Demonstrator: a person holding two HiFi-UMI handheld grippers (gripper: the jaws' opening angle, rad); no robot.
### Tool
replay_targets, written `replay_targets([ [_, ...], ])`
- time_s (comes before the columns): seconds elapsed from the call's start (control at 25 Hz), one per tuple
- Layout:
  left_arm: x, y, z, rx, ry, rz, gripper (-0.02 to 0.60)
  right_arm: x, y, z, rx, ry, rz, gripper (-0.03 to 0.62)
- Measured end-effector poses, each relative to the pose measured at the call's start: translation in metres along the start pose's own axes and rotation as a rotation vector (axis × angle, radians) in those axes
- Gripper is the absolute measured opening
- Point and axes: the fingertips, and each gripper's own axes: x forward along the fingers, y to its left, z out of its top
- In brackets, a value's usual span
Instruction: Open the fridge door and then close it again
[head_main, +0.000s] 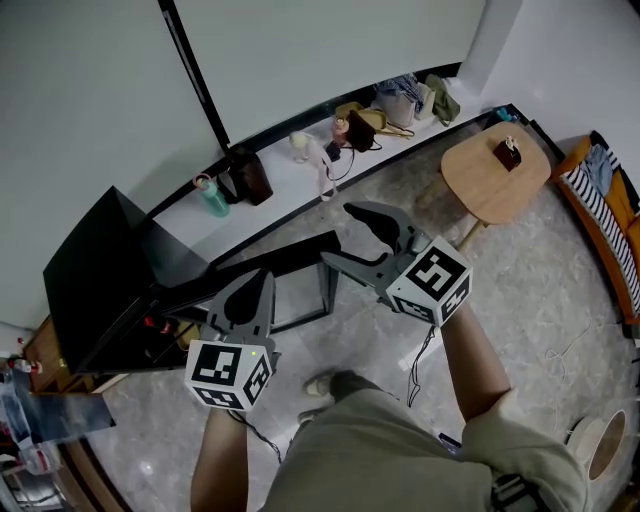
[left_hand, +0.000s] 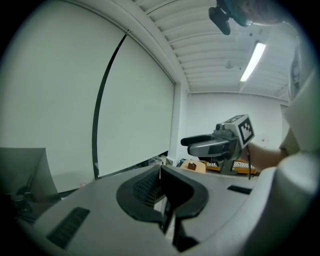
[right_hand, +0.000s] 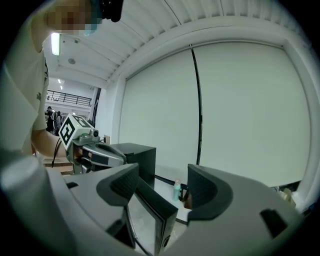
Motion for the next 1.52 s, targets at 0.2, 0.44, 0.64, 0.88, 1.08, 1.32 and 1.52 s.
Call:
replay_targets([
  [0.2,-0.003,-0.001,0.001,0.007,0.002,0.001,0.008,-0.001,0.001,-0.006,0.010,0.027,0.014,0.265],
  [0.44,-0.005,-0.004,-0.001,0.007,0.005,-0.007,0.008,0.000,0.005,-0.009,0.001,0.045,0.059,0.278],
  [0.64,-0.006,-0.004,-0.003,0.003,0.007,-0.008,0.008,0.012,0.014,-0.025,-0.028,0.082,0.177,0.319],
  [0.88,-0.008,-0.005,-0.012,0.000,0.023,-0.015,0.008,0.030,0.022,-0.056,-0.020,0.129,0.327,0.328],
  [1.08,-0.007,-0.006,-0.016,-0.005,0.033,-0.018,0.008,0.039,0.011,-0.084,-0.042,0.170,0.360,0.328],
  [1.32,-0.006,-0.007,-0.024,-0.009,0.052,-0.021,0.008,0.045,0.006,-0.100,-0.041,0.196,0.429,0.328],
  [1.52,-0.002,-0.007,-0.030,-0.018,0.063,-0.024,0.008,0.052,0.008,-0.108,-0.013,0.204,0.502,0.325],
])
